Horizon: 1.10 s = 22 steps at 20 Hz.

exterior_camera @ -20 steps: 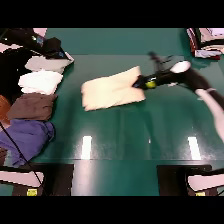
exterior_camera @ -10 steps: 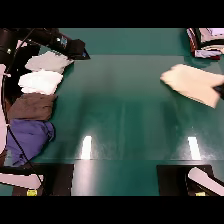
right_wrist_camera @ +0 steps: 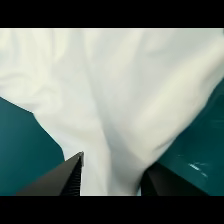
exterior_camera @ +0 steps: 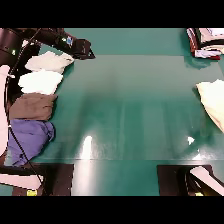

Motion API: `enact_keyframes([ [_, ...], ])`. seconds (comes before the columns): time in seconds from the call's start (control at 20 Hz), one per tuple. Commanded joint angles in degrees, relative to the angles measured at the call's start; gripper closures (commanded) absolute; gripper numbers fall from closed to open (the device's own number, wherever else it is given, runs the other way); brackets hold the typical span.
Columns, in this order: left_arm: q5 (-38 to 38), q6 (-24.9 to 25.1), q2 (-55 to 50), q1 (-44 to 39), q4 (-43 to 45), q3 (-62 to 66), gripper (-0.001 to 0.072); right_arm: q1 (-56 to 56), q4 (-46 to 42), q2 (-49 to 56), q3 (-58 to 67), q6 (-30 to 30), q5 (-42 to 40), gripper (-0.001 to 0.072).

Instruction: Fold the shirts.

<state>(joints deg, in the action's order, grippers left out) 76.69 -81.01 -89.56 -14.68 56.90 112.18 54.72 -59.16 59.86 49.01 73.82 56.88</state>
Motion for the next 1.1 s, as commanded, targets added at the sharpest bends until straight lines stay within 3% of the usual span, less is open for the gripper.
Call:
enact_keyframes([
  [0.0,-0.1,0.0,0.0,0.0,0.1,0.0,0.0686,1.0,-13.2,-0.2,3.9,0.1,5.2,0.0301],
  [0.2,0.3,0.1,0.0,0.0,0.1,0.0,0.0686,1.5,-14.4,-0.2,13.0,5.0,12.1,0.0302],
  [0.35,0.3,0.0,0.0,0.0,0.0,0.0,0.0686,-5.0,-6.2,-0.2,17.4,5.0,13.5,0.0302],
  [0.5,0.4,0.0,0.0,0.0,0.0,0.0,0.0685,-17.9,1.1,-0.2,19.2,5.0,16.1,0.0302],
  [0.75,0.2,0.0,0.0,0.0,0.0,0.0,0.0686,-41.6,0.6,-0.2,19.1,4.8,16.7,0.0308],
  [0.8,0.2,0.0,0.0,0.0,0.0,0.0,0.0686,-44.9,0.6,-0.2,19.1,4.7,16.7,0.0369],
  [0.9,0.2,0.0,0.0,0.0,0.0,0.0,0.0686,-50.3,0.6,-0.2,19.1,4.6,16.7,0.0653],
  [0.95,0.2,0.0,0.0,0.0,0.0,0.0,0.0685,-52.3,0.6,-0.2,19.1,4.6,16.7,0.0699],
  [1.05,0.2,0.0,0.0,0.0,0.0,0.0,0.0686,-54.7,0.6,-0.2,19.1,4.6,16.8,0.0699],
])
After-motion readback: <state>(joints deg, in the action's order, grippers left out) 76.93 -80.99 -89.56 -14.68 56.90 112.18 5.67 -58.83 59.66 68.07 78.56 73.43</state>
